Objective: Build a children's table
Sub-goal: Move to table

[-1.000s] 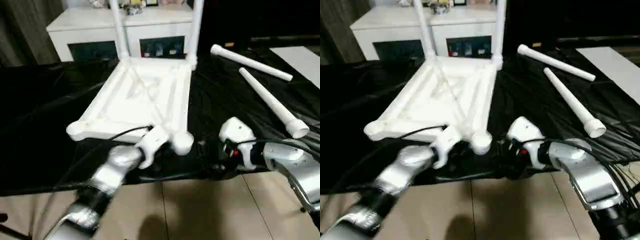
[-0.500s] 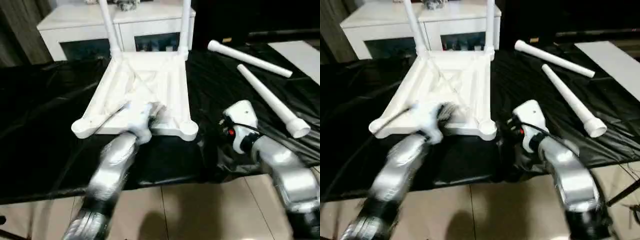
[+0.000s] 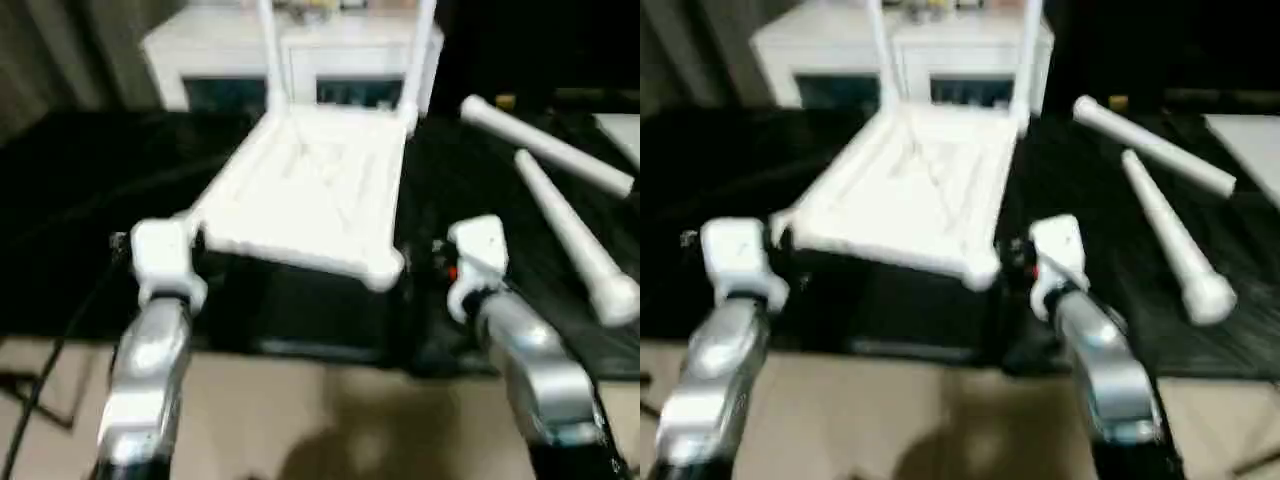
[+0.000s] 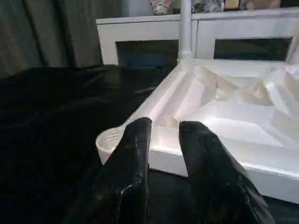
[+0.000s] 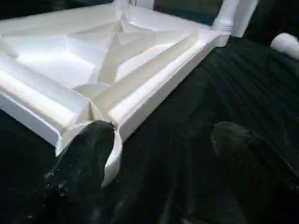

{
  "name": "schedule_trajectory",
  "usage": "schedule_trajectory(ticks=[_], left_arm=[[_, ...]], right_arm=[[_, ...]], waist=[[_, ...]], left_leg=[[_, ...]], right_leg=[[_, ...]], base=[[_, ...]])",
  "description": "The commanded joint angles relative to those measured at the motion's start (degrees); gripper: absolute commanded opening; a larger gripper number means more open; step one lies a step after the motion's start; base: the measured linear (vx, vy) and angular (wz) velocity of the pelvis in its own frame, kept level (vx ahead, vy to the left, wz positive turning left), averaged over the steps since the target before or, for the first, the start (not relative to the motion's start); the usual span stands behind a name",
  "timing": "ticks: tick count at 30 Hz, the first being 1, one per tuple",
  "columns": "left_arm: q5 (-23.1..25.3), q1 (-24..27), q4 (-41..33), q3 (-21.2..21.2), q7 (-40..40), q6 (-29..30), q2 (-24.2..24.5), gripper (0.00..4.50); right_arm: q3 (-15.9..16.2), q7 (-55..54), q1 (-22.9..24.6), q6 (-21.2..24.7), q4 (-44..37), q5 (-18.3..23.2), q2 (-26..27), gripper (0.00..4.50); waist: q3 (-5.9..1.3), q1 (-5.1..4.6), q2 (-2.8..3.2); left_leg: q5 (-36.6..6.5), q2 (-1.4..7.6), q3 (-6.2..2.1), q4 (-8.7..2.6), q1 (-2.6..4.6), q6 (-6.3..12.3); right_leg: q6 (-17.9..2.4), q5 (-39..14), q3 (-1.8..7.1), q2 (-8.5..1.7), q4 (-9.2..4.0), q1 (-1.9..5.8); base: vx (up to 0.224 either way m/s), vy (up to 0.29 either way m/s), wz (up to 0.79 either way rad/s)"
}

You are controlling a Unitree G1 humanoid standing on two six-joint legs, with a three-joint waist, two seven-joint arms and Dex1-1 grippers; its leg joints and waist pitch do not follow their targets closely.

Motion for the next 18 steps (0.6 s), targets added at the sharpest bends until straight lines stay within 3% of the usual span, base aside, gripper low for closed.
schedule_trajectory(ticks=[1, 2, 3, 4, 5, 6, 7, 8, 9, 10, 11, 12, 13, 14, 15, 16, 17, 18], left_arm=[[-0.9, 0.4, -1.8, -0.6, -0.9, 2.7, -0.9, 1.36], [-0.7, 0.5, -1.4, -1.0, -1.3, 2.5, -0.9, 1.36], [-0.4, 0.6, -1.0, -1.3, -1.7, 2.1, -0.7, 1.36], [-0.7, 1.3, -0.1, -1.7, -3.2, 1.3, -0.1, 1.36], [-0.8, 1.3, -0.5, -2.0, -3.3, 1.9, 0.2, 1.36], [-0.8, 1.3, -0.5, -2.0, -3.3, 1.9, 0.2, 1.36], [-1.5, 1.8, 0.2, -1.8, -4.0, 1.4, 1.0, 1.36], [-1.6, 2.5, 0.5, -1.7, -4.3, 0.8, 1.4, 1.36], [-1.6, 3.0, 0.8, -1.6, -4.5, 0.4, 1.7, 1.36], [-1.8, 3.7, 0.3, -1.2, -4.4, 1.2, 1.5, 1.36], [-1.9, 4.7, -0.5, -0.9, -4.5, 1.6, 1.4, 1.36], [-2.0, 5.4, -1.1, -0.7, -4.7, 1.9, 1.2, 1.36], [-2.1, 6.1, -1.5, -0.7, -4.9, 2.2, 1.2, 1.36], [-2.1, 6.6, -1.8, -0.7, -5.3, 2.3, 1.3, 1.36], [-1.7, 7.2, -1.9, -1.0, -5.8, 1.8, 1.7, 1.36], [-1.5, 7.8, -2.0, -1.3, -6.3, 1.5, 2.1, 1.36], [-1.8, 8.5, -2.4, -1.6, -6.9, 1.4, 2.7, 1.36], [-2.0, 8.8, -2.6, -1.7, -7.0, 1.3, 3.0, 1.36]], right_arm=[[0.6, 2.0, -0.9, -0.2, -1.0, 1.5, -0.1, 3.72], [0.5, 2.1, -1.3, 0.4, -0.9, 1.6, -0.2, 3.72], [0.3, 1.8, -1.7, 1.1, -0.6, 1.9, 0.1, 3.72], [-0.6, 0.4, -2.7, 3.0, -0.6, 2.5, 1.4, 3.72], [-0.9, 0.0, -3.2, 3.7, -0.7, 2.7, 1.5, 3.72], [-0.9, 0.0, -3.2, 3.7, -0.7, 2.7, 1.5, 3.72], [-1.1, -0.3, -3.9, 4.1, -0.4, 3.4, 2.3, 3.72], [-0.4, -0.2, -3.8, 3.2, 0.5, 2.7, 2.0, 3.72], [0.1, -0.1, -3.7, 2.6, 1.1, 2.1, 1.8, 3.72], [0.5, 0.3, -3.9, 1.9, 2.2, 1.1, 1.3, 3.72], [0.4, 0.6, -4.0, 2.0, 2.1, 1.4, 1.3, 3.72], [0.2, 0.9, -4.2, 2.1, 2.1, 1.7, 1.2, 3.72], [0.3, 1.0, -4.3, 2.4, 2.0, 1.7, 1.0, 3.72], [0.5, 1.0, -4.3, 2.7, 2.0, 1.6, 0.8, 3.72], [0.4, 0.8, -4.4, 2.7, 2.1, 1.4, 0.7, 3.72], [0.3, 0.8, -4.2, 2.7, 2.2, 1.6, 0.8, 3.72], [0.1, 0.9, -4.0, 2.9, 2.0, 1.9, 0.8, 3.72], [-0.2, 0.9, -3.8, 3.3, 1.9, 2.3, 1.0, 3.72]], waist=[[-4.90, 0.26, 1.94], [-4.82, -0.32, 1.44], [-3.67, 0.31, 0.06], [-2.55, 1.23, -1.78], [-1.46, 1.69, -2.20], [-1.27, 2.52, -1.71], [0.52, 1.97, -2.33], [0.15, 2.10, -1.54], [0.62, 0.50, -0.71], [-0.59, 0.83, -0.42], [-0.35, 1.39, -0.14], [-0.88, 0.05, -0.76], [-1.64, 0.57, -4.59], [-2.15, 1.17, -4.78], [-2.85, 2.82, -5.12], [-1.83, 1.83, -5.32], [-1.62, 2.05, -4.75], [-1.30, 1.40, -4.51]], left_leg=[[13.8, 15.14, -6.75, -5.50, 3.56, 14.30], [17.8, 17.53, -8.04, -5.69, 4.49, 17.25], [15.1, 14.35, -5.17, -4.73, 3.36, 15.68], [1.4, 5.50, 0.06, -3.57, 0.71, 7.75], [-2.4, 3.83, 0.72, -2.89, 0.43, 4.92], [-3.2, 3.58, 1.16, -2.68, 1.24, 1.88], [-11.5, 2.02, 3.66, -0.85, 7.04, -1.10], [-14.6, 2.95, 2.91, -3.30, 8.80, -2.57], [-25.1, 8.67, 0.05, -8.36, 13.70, -2.93], [-33.0, 17.90, -3.03, -15.42, 12.52, -2.43], [-34.5, 19.19, -1.76, -17.05, 11.68, -2.36], [-29.4, 13.26, -1.26, -15.81, 9.94, 5.42], [-21.1, 2.26, 4.07, -6.38, 5.86, 6.20], [-13.6, 0.12, 2.70, -0.62, 1.59, 6.58], [-2.9, 0.99, -0.15, 4.43, -1.12, 4.06], [2.8, 1.23, -1.81, 5.42, -4.24, 1.89], [5.2, 1.57, -2.16, 4.56, -3.73, 0.66], [9.7, 2.15, -2.04, 2.39, -4.12, 0.55]], right_leg=[[7.9, 1.7, 4.72, -9.76, -2.07, -0.44], [7.7, 2.5, 5.61, -11.72, 0.20, -2.42], [4.5, 2.5, 7.95, -13.71, -0.72, -3.58], [2.1, -9.1, 9.29, -12.41, -5.07, 0.13], [3.2, -23.6, 10.19, -12.10, -6.75, 1.37], [5.7, -44.6, 10.20, -11.28, -8.41, 1.63], [9.6, -57.8, 10.72, -5.08, -11.10, -2.18], [9.5, -56.0, 9.91, -3.99, -10.48, -2.15], [8.1, -44.7, 5.79, -1.75, -6.27, -4.97], [3.7, -23.3, 3.58, -6.92, 4.77, -3.49], [2.3, -13.8, 2.91, -7.70, 7.75, -3.72], [1.1, -2.1, 3.83, -9.46, 4.71, -2.04], [-1.8, -15.5, 9.00, -8.92, -3.40, 3.60], [-0.9, -27.7, 12.97, -13.67, -5.84, 8.84], [-4.0, -33.5, 15.39, -15.85, -7.02, 9.60], [-6.9, -26.3, 13.76, -14.44, -6.40, 10.04], [-8.8, -23.9, 12.85, -14.04, -6.99, 8.99], [-11.2, -22.3, 9.92, -12.61, -8.03, 8.44]], base=[[-0.040, -0.160, 0.23], [-0.040, -0.160, 0.23], [-0.013, -0.160, 0.27], [-0.001, -0.144, 0.32], [-0.001, -0.144, 0.32], [-0.025, -0.095, 0.17], [-0.073, -0.092, -0.20], [-0.073, -0.092, -0.20], [-0.024, -0.044, -0.61], [0.074, -0.067, -0.67], [0.074, -0.067, -0.67], [0.127, -0.164, -0.38], [0.153, -0.154, -0.21], [0.153, -0.154, -0.21], [0.132, -0.066, -0.03], [0.126, -0.007, 0.15], [0.126, -0.007, 0.15], [0.146, 0.004, 0.02]])
